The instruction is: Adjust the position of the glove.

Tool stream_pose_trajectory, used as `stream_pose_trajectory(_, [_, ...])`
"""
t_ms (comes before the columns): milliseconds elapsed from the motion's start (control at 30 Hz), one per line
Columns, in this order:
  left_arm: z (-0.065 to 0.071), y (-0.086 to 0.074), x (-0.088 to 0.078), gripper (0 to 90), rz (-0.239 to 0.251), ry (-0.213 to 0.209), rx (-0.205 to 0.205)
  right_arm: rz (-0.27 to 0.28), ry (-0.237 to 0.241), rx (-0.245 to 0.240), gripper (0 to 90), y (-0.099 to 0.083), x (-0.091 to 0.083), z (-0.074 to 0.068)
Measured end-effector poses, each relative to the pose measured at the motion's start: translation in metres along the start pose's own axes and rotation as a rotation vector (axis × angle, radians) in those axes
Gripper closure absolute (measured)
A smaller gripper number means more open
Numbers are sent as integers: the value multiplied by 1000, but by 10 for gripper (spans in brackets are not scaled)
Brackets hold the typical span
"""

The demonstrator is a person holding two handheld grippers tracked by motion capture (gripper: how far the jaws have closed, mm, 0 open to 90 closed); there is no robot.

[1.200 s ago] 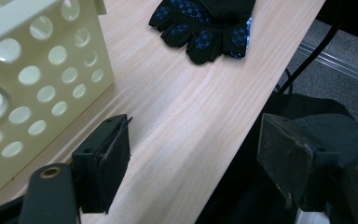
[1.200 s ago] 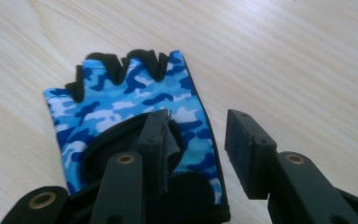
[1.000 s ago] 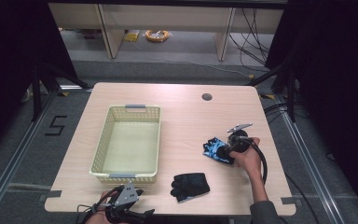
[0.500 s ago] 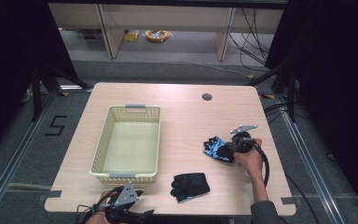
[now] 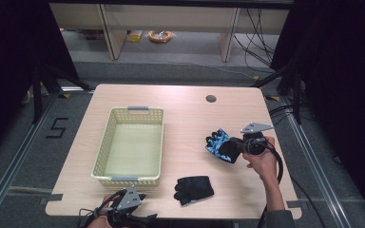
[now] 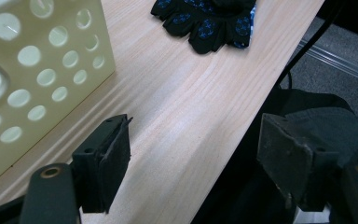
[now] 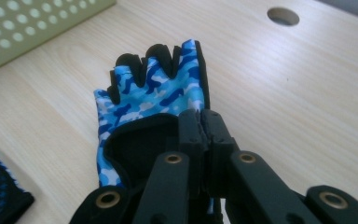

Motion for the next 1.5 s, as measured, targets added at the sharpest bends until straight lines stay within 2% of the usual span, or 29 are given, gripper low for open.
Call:
stream_pose_trajectory(67, [0, 0, 0, 249, 0, 1, -2, 17, 15, -31, 885, 3, -3, -3])
stream_pose_trajectory(100, [1, -1, 0, 249, 1, 0, -30, 21, 26, -34, 885, 3, -5, -5])
stream_pose_trajectory(167, [0, -1, 0, 248, 6, -4, -26, 34, 30, -55, 885, 5, -6, -8])
stream_pose_trajectory(200, [-1, 0, 0, 248, 7, -1, -17, 17, 38, -13, 885, 3, -9, -14])
stream_pose_trajectory(233, [-2, -1, 0, 248, 4, 8, -7, 33, 33, -46, 885, 4, -10, -13])
stream_pose_trajectory(267, [-2, -2, 2, 248, 4, 19, -33, 20, 45, -31, 885, 3, -12, -18])
stream_pose_trajectory(300, [0, -2, 1, 248, 0, -6, -37, 40, 47, -57, 885, 4, -13, -18])
stream_pose_trajectory(367, [-1, -2, 1, 248, -1, 4, -32, 45, 61, -67, 885, 3, -15, -22])
stream_pose_trajectory(400, [-2, -1, 0, 248, -4, 4, -14, 36, 75, -64, 884, 2, -16, -25])
stream_pose_trajectory(433, [-2, -1, 1, 248, -5, 3, -6, 58, 77, -83, 885, 2, -16, -25])
stream_pose_trajectory(467, [-2, -1, 1, 248, -7, 1, -5, 49, 99, -76, 885, 1, -17, -29])
stream_pose_trajectory(500, [-2, -1, 1, 248, -7, 1, -5, 68, 108, -84, 885, 2, -16, -31])
stream_pose_trajectory(567, [-1, -2, 1, 248, -1, 1, -13, 52, 140, -81, 884, 1, -17, -38])
stream_pose_trajectory(600, [-2, -2, 1, 248, 2, 2, -15, 56, 150, -96, 885, 1, -16, -42])
stream_pose_trajectory(633, [-1, -2, 1, 248, 1, -1, -42, 57, 170, -106, 884, 2, -17, -48])
stream_pose_trajectory(667, [-1, -2, 1, 248, 5, 0, -43, 62, 196, -134, 884, 3, -17, -53])
stream_pose_trajectory(733, [-1, -2, 1, 248, 6, -1, -42, 66, 233, -160, 884, 5, -16, -62])
stream_pose_trajectory(767, [0, -2, 1, 248, 6, -2, -42, 71, 238, -171, 884, 5, -16, -65])
stream_pose_trajectory(833, [0, -2, 1, 248, 5, -8, -42, 62, 257, -182, 884, 6, -16, -74])
stream_pose_trajectory(900, [-2, -3, 1, 248, -3, 7, -33, 55, 282, -198, 884, 6, -15, -82])
stream_pose_trajectory(967, [-2, -2, 1, 248, 6, 7, -42, 50, 297, -216, 884, 6, -13, -88])
stream_pose_trajectory(1067, [-4, -2, 1, 248, -1, 11, -15, 47, 338, -237, 885, 3, -12, -96])
stream_pose_trajectory(1100, [-1, -1, 2, 248, 15, 0, -35, 41, 339, -219, 884, 1, -12, -98])
stream_pose_trajectory(1133, [-2, -2, 2, 248, 0, 3, -19, 33, 347, -241, 884, 0, -12, -100])
stream_pose_trajectory(1167, [-1, -3, 2, 248, 2, 2, -45, 39, 358, -246, 884, -1, -11, -103])
stream_pose_trajectory(1367, [-1, -4, 2, 248, -7, 9, -33, 11, 418, -294, 884, -8, -12, -111])
stream_pose_trajectory(1433, [0, -3, 2, 248, 2, 3, -44, -10, 429, -305, 884, -10, -10, -112])
stream_pose_trajectory(1467, [-1, -3, 3, 248, 0, 8, -38, -7, 440, -315, 884, -10, -9, -114])
stream_pose_trajectory(1500, [-1, -3, 2, 248, -4, 2, -13, -8, 450, -319, 884, -11, -9, -115])
Point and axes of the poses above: each handheld gripper's, and its own axes: x roughly forward along the jaws, y roughly out of its top, z roughly to its right, the point moved 6 cm from there along x, roughly forward along the jaws, and after that the axes turned 2 degrees about -z, right-handed, at the moved point
